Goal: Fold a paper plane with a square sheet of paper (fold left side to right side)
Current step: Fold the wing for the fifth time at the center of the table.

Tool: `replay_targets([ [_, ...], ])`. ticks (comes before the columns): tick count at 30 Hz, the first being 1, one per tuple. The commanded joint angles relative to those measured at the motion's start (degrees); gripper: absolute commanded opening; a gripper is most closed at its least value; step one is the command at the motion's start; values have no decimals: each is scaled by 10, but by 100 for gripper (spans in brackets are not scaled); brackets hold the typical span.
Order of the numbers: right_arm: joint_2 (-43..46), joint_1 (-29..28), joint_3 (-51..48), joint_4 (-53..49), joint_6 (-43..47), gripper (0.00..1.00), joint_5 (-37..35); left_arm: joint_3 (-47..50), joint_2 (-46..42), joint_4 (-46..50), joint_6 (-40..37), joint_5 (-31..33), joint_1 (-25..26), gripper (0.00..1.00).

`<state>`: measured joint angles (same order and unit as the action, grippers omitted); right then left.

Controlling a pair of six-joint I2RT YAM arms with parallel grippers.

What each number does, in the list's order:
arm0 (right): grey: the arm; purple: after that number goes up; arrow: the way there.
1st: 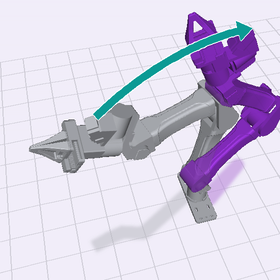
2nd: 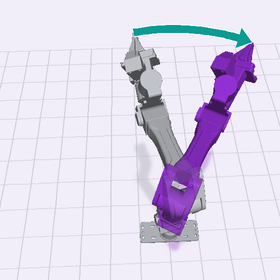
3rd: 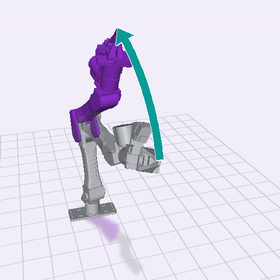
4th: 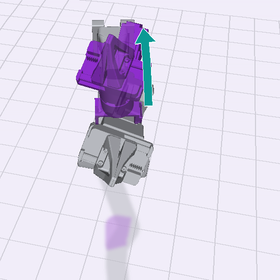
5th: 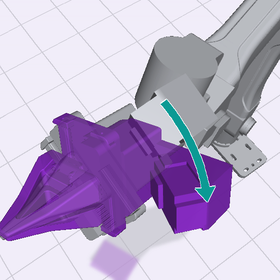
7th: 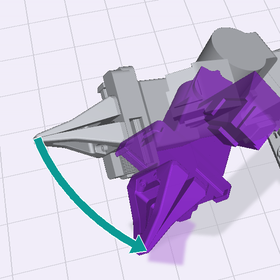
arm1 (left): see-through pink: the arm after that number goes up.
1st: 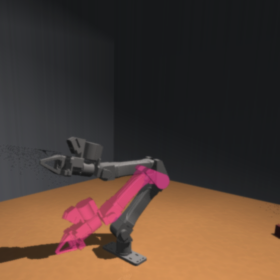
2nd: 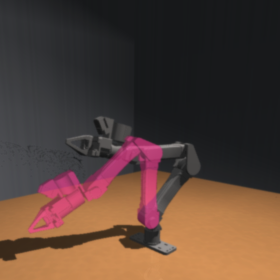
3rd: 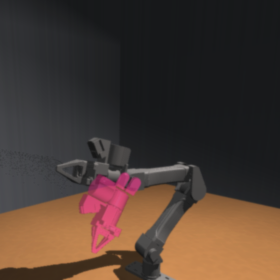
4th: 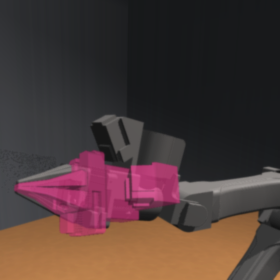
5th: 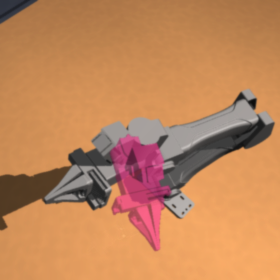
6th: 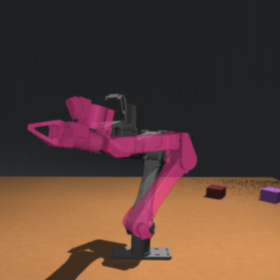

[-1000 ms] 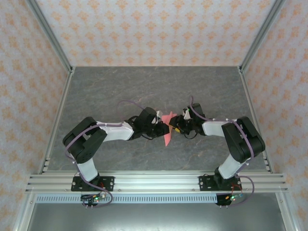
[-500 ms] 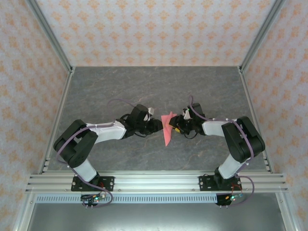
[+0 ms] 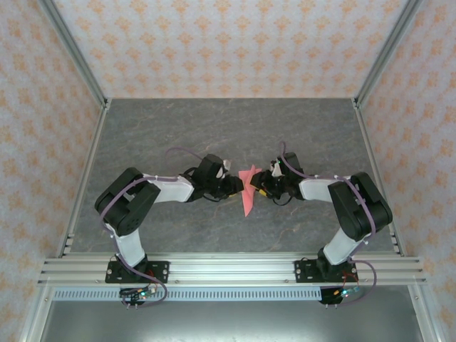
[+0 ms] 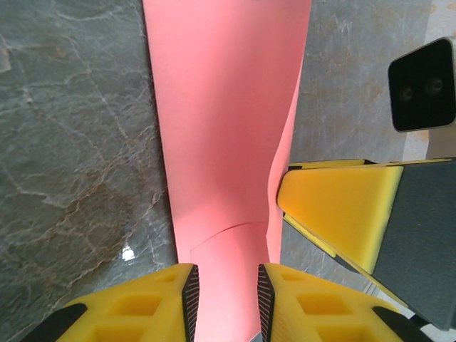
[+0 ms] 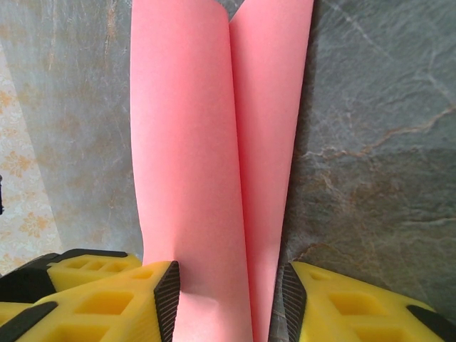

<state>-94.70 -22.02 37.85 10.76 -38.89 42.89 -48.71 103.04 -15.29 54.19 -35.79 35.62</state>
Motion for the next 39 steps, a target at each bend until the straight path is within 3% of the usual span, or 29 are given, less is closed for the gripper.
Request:
replay_targets([
  [1, -19, -7, 6, -20, 16, 45, -24, -19, 0, -31, 6, -9, -5, 31],
  [17, -16, -8, 7, -25, 19, 45, -23, -45, 36, -35, 14, -16, -6, 30],
  [28, -16, -7, 7, -25, 18, 45, -22, -54, 55, -33, 14, -14, -6, 24],
  [39, 11, -5, 11, -18, 14, 49, -9, -53, 55, -37, 8, -12, -11, 1],
])
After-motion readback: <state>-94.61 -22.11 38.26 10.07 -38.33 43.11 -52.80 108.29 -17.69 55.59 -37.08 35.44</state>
